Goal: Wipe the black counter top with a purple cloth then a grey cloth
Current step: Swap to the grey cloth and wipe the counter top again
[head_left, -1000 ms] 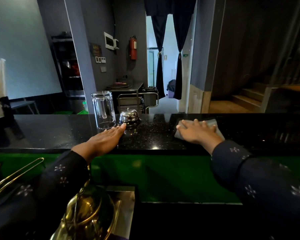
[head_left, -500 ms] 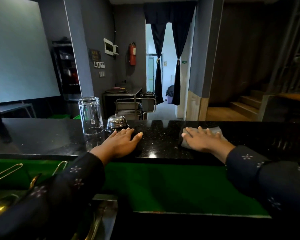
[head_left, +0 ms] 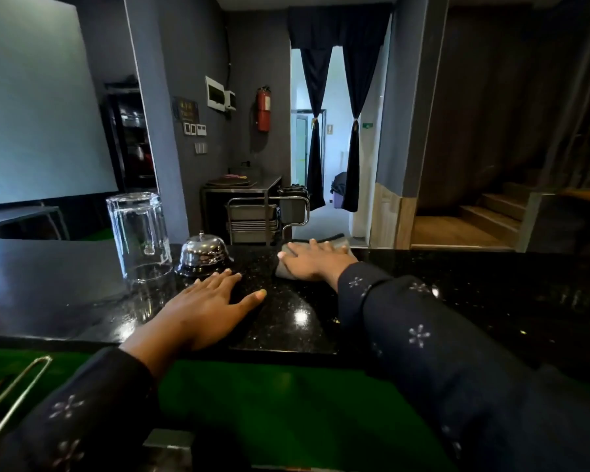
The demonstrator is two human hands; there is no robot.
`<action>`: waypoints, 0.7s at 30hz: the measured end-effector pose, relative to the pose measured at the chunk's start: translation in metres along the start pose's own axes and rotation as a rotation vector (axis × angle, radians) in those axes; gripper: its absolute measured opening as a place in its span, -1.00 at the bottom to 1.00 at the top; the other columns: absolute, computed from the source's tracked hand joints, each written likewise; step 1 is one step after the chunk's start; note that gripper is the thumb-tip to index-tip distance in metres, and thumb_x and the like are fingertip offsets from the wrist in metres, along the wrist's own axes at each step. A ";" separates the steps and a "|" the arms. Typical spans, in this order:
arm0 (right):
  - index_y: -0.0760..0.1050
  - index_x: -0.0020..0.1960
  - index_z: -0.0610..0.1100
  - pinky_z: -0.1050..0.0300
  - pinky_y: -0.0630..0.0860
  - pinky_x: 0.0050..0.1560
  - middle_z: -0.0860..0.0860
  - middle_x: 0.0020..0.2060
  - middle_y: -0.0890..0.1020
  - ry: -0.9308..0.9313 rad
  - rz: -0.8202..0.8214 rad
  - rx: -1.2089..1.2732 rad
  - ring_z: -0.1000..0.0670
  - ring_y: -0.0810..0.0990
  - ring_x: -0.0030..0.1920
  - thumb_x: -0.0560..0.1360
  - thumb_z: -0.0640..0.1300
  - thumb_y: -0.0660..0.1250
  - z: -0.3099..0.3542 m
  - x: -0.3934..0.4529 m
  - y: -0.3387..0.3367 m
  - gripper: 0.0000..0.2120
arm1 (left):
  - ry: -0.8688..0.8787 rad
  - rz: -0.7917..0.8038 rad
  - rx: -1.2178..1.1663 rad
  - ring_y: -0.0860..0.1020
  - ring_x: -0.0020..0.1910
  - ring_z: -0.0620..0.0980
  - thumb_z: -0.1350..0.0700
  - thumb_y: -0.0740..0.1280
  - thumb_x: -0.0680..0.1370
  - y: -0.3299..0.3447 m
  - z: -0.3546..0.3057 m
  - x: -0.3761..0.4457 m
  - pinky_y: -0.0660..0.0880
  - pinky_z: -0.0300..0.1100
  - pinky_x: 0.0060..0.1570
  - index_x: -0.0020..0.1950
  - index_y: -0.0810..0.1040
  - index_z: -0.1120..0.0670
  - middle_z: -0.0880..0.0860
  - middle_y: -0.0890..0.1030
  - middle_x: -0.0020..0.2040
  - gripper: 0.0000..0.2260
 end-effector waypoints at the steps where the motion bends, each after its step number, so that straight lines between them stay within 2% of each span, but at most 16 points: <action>1: -0.05 0.56 0.19 -0.43 -0.19 0.42 -0.09 0.57 -0.05 -0.035 0.012 0.005 -0.25 -0.05 0.54 0.55 0.36 -0.18 -0.007 0.004 0.000 -0.38 | 0.000 0.004 -0.005 -0.05 0.54 -0.05 -0.39 -0.10 0.48 -0.001 0.000 -0.001 -0.11 -0.08 0.48 0.56 -0.05 -0.05 -0.02 -0.06 0.57 -0.28; 3: -0.02 0.53 0.22 -0.42 -0.13 0.43 -0.07 0.57 0.03 -0.051 0.013 -0.004 -0.22 0.02 0.54 0.54 0.37 -0.20 -0.040 0.002 -0.004 -0.40 | 0.000 0.008 -0.013 -0.06 0.54 -0.05 -0.38 -0.10 0.48 -0.002 0.000 -0.001 -0.12 -0.09 0.48 0.56 -0.06 -0.05 -0.03 -0.08 0.57 -0.28; 6: 0.03 0.52 0.23 -0.36 0.00 0.43 -0.09 0.54 0.14 0.174 0.000 0.015 -0.23 0.13 0.50 0.55 0.35 -0.16 -0.132 -0.011 -0.012 -0.43 | -0.003 0.008 -0.007 -0.06 0.54 -0.05 -0.39 -0.10 0.49 -0.001 -0.002 -0.002 -0.12 -0.07 0.48 0.56 -0.05 -0.05 -0.02 -0.07 0.57 -0.28; 8: 0.00 0.55 0.16 -0.29 -0.05 0.47 -0.09 0.56 0.09 0.314 0.002 0.031 -0.23 0.06 0.53 0.59 0.30 -0.15 -0.186 -0.027 -0.014 -0.44 | -0.004 -0.006 -0.006 -0.04 0.54 -0.03 -0.39 -0.09 0.48 -0.001 -0.002 -0.001 -0.11 -0.05 0.48 0.56 -0.03 -0.03 0.00 -0.05 0.58 -0.27; 10: -0.04 0.56 0.14 -0.26 -0.10 0.49 -0.07 0.57 0.02 0.388 0.012 0.022 -0.20 -0.02 0.55 0.58 0.30 -0.19 -0.211 -0.042 -0.015 -0.41 | -0.011 -0.023 -0.006 -0.03 0.55 0.00 -0.38 -0.08 0.51 -0.002 -0.004 -0.001 -0.08 -0.04 0.48 0.56 -0.01 -0.02 0.00 -0.03 0.58 -0.29; 13: -0.01 0.54 0.20 -0.36 -0.04 0.45 -0.11 0.57 0.00 0.411 -0.001 0.045 -0.27 -0.02 0.53 0.51 0.37 -0.11 -0.183 -0.056 -0.013 -0.36 | -0.012 -0.035 -0.008 -0.03 0.55 0.00 -0.36 -0.08 0.53 -0.002 -0.004 -0.002 -0.10 -0.06 0.48 0.56 0.00 -0.01 0.02 -0.02 0.58 -0.31; 16: 0.03 0.54 0.17 -0.42 -0.08 0.43 -0.15 0.56 0.01 0.228 -0.031 0.037 -0.32 0.00 0.52 0.58 0.28 -0.08 -0.102 -0.073 -0.008 -0.44 | -0.007 -0.027 -0.002 -0.02 0.55 -0.01 -0.37 -0.09 0.52 -0.002 -0.003 -0.002 -0.10 -0.04 0.49 0.56 0.01 0.01 0.04 0.00 0.57 -0.29; 19: -0.09 0.54 0.23 -0.42 -0.20 0.42 -0.11 0.57 -0.09 0.042 -0.013 0.017 -0.28 -0.11 0.54 0.56 0.33 -0.19 -0.020 -0.097 0.005 -0.44 | -0.013 -0.029 -0.011 0.00 0.54 -0.01 -0.37 -0.06 0.53 -0.003 -0.003 -0.003 -0.07 -0.03 0.49 0.56 0.03 0.02 0.04 0.02 0.57 -0.29; 21: -0.12 0.53 0.26 -0.37 -0.26 0.43 -0.05 0.57 -0.12 -0.020 0.025 0.015 -0.21 -0.16 0.55 0.55 0.35 -0.20 0.001 -0.116 0.014 -0.43 | -0.009 -0.024 -0.013 0.01 0.54 -0.01 -0.36 -0.05 0.53 -0.004 -0.003 -0.004 -0.06 -0.03 0.48 0.56 0.04 0.03 0.04 0.03 0.57 -0.30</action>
Point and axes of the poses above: each hand's wrist, its own x-axis towards the middle knuckle, its own y-axis out of the palm, z = x × y, the point moved 4 cm from there along x, towards the middle knuckle
